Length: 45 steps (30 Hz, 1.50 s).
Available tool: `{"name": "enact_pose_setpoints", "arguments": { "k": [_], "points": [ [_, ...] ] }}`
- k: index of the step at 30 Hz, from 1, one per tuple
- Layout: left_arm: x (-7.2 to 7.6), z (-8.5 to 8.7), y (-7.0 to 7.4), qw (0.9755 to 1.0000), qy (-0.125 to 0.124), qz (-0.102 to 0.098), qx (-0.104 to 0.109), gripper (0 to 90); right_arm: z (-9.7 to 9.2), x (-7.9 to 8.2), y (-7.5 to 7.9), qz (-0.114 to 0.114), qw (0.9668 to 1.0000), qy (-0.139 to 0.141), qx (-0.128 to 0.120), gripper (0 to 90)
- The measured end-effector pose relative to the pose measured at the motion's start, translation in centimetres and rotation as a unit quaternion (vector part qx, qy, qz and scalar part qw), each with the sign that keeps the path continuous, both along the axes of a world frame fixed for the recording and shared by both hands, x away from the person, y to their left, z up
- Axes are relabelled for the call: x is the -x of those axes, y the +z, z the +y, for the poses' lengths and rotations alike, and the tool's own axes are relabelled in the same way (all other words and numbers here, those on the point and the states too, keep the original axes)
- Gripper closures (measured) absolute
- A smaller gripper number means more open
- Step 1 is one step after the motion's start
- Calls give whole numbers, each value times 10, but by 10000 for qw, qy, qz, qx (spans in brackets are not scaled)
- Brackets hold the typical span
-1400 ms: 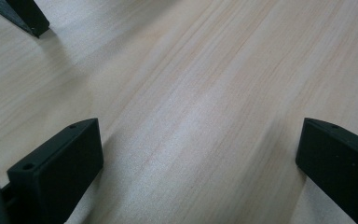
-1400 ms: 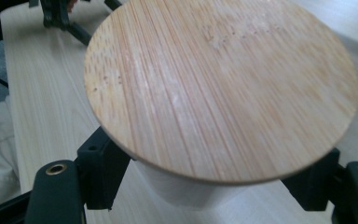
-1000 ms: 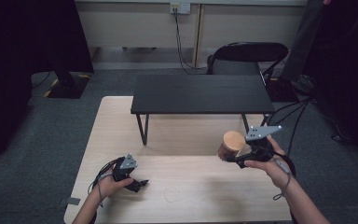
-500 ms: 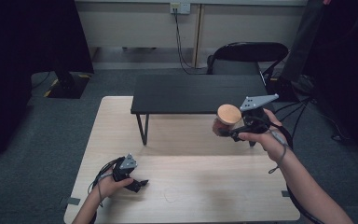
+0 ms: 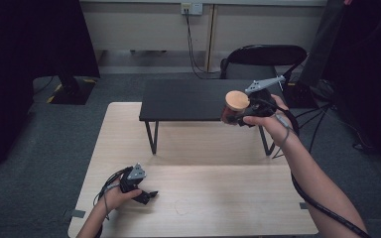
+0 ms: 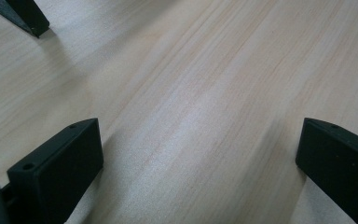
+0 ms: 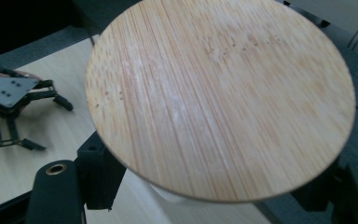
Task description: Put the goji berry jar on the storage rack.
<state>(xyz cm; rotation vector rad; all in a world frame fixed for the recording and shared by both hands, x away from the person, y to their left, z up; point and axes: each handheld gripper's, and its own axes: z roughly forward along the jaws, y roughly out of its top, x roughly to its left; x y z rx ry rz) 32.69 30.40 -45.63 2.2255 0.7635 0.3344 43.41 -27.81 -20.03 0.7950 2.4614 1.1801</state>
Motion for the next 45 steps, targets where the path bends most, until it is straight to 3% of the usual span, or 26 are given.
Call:
{"name": "enact_pose_setpoints", "arguments": {
  "k": [3, 6, 13, 16, 23, 32, 40, 43, 45],
  "points": [
    [0, 0, -1, 10000, 13, 0, 20, 0, 5, -6, 0, 8, 10000, -72, 67, 257],
    [0, 0, -1, 10000, 16, 2, 25, 0, 19, -17, 0, 48, 9992, -208, 330, 257],
    [0, 0, 0, 10000, 13, 6, 19, 0, 29, -31, -4, 127, 9986, -362, 361, 256],
    [0, 0, 0, 10000, 11, 3, 14, 0, 31, -32, -4, 57, 9984, -379, 410, 256],
    [0, 0, 0, 10000, 11, 3, 16, 0, 29, -42, -10, 191, 9982, -543, 151, 256],
    [0, 0, 0, 10000, 0, 1, -1, 0, 37, -44, -19, 87, 9972, -735, -35, 256],
    [0, 0, -1, 10000, 14, 0, 20, 0, 29, -41, -29, 46, 9969, -738, -262, 251],
    [0, 0, 0, 10000, 15, 6, 18, 0, 22, -40, -33, 90, 9968, -697, -379, 233],
    [0, 0, 0, 10000, -1, 1, -5, 0, 16, -34, -36, 67, 9964, -745, -405, 154]
  ]
}}
